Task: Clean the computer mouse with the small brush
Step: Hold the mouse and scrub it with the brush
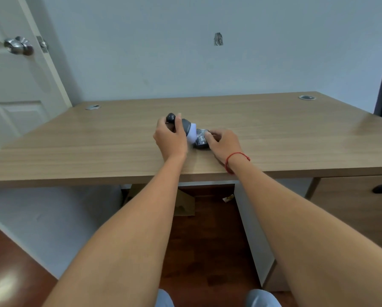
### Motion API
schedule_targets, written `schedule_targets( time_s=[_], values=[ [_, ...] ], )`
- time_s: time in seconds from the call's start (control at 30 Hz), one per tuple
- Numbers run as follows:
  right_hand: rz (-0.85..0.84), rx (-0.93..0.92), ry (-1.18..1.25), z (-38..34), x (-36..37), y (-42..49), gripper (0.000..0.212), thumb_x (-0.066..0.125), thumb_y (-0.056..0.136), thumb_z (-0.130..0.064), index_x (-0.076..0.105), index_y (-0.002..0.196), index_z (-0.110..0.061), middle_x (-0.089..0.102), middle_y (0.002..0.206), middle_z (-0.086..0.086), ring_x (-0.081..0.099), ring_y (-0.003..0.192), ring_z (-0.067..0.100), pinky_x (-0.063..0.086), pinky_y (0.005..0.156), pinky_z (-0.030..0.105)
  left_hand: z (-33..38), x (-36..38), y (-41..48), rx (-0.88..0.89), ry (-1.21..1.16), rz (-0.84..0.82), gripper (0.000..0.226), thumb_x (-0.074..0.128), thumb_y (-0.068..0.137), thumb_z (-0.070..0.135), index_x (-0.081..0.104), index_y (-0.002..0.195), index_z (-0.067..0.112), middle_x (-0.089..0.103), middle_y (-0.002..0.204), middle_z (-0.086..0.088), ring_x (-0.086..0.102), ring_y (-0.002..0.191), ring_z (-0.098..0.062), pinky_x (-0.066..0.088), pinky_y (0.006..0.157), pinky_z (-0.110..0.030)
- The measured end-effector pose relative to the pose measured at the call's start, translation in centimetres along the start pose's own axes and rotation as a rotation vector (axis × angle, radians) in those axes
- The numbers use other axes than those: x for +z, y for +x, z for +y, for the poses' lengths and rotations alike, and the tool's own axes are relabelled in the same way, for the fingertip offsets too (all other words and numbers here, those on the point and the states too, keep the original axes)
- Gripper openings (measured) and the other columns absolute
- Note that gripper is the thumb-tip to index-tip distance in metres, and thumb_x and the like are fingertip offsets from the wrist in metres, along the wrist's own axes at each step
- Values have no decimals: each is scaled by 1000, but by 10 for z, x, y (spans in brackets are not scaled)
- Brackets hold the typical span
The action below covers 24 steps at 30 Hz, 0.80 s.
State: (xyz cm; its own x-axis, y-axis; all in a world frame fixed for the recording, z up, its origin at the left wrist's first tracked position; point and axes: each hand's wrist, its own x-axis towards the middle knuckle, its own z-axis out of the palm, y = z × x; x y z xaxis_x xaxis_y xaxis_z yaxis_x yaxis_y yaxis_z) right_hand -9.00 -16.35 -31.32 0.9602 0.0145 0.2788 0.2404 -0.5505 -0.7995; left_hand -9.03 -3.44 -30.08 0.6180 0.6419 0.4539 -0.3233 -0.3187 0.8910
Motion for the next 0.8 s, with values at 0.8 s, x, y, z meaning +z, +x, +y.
schedule_targets(
  time_s=[0.8],
  values=[
    [-2, 14, -85, 3, 4, 5, 35, 44, 99, -37, 67, 101, -10, 67, 92, 8, 61, 87, 26, 50, 82, 40, 1, 1, -7, 74, 146, -114, 26, 60, 90, 27, 60, 95, 1, 67, 93, -14, 61, 89, -28, 47, 76, -31]
  ],
)
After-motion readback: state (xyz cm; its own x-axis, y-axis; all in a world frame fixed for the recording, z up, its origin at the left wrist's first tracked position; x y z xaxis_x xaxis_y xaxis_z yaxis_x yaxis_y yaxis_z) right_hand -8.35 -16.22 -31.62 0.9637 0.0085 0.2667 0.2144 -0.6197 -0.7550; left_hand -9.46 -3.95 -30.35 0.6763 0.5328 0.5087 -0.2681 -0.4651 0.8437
